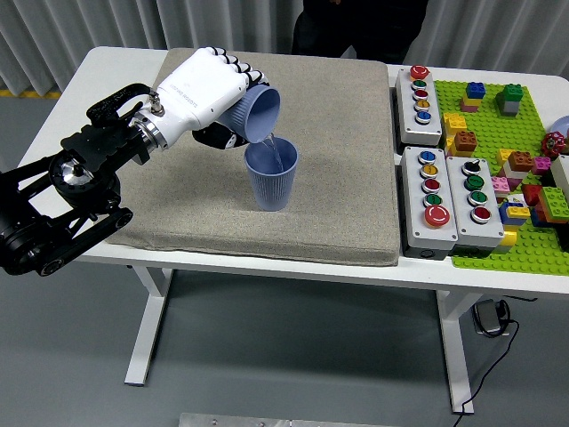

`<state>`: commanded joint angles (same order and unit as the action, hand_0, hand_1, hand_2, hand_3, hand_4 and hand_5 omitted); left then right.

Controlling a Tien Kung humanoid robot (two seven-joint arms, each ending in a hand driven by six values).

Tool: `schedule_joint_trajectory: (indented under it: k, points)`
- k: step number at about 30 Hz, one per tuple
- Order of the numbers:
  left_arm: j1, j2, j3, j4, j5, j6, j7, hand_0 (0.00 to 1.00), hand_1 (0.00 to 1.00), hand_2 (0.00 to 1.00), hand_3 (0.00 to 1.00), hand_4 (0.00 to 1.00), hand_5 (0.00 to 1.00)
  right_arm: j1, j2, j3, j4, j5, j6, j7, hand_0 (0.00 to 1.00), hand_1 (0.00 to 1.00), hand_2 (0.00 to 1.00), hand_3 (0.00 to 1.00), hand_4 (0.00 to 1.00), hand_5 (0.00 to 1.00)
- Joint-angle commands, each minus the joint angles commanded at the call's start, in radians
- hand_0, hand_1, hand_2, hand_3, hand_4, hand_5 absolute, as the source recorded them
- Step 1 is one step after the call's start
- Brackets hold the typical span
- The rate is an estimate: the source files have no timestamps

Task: Pick cup pour cup place

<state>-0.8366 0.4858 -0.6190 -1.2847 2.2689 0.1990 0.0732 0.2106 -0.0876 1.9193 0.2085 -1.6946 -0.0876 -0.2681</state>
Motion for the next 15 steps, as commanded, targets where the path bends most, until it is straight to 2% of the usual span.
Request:
schedule_joint_trajectory:
  k: [5, 9, 15]
  points:
    - [-0.009, 0.001, 0.013, 0.004, 0.000, 0.009, 0.003, 0.531, 0.482, 0.502, 0.512, 0.807, 0.202, 0.000, 0.000, -0.002, 0.000, 0.005, -0.001, 0.001, 0.702, 0.650, 0.607, 0.602, 0.010, 0.360]
    - [-0.024, 0.003, 0.027, 0.006, 0.000, -0.006, -0.002, 0.531, 0.482, 0.503, 0.513, 0.807, 0.202, 0.005, -0.001, -0.003, -0.001, 0.008, -0.001, 0.002, 0.702, 0.650, 0.608, 0.602, 0.009, 0.360]
    - [-0.038, 0.006, 0.045, 0.009, 0.000, -0.002, 0.000, 0.532, 0.482, 0.503, 0.512, 0.807, 0.204, 0.008, -0.002, -0.005, -0.001, 0.011, -0.001, 0.002, 0.702, 0.650, 0.608, 0.602, 0.010, 0.360]
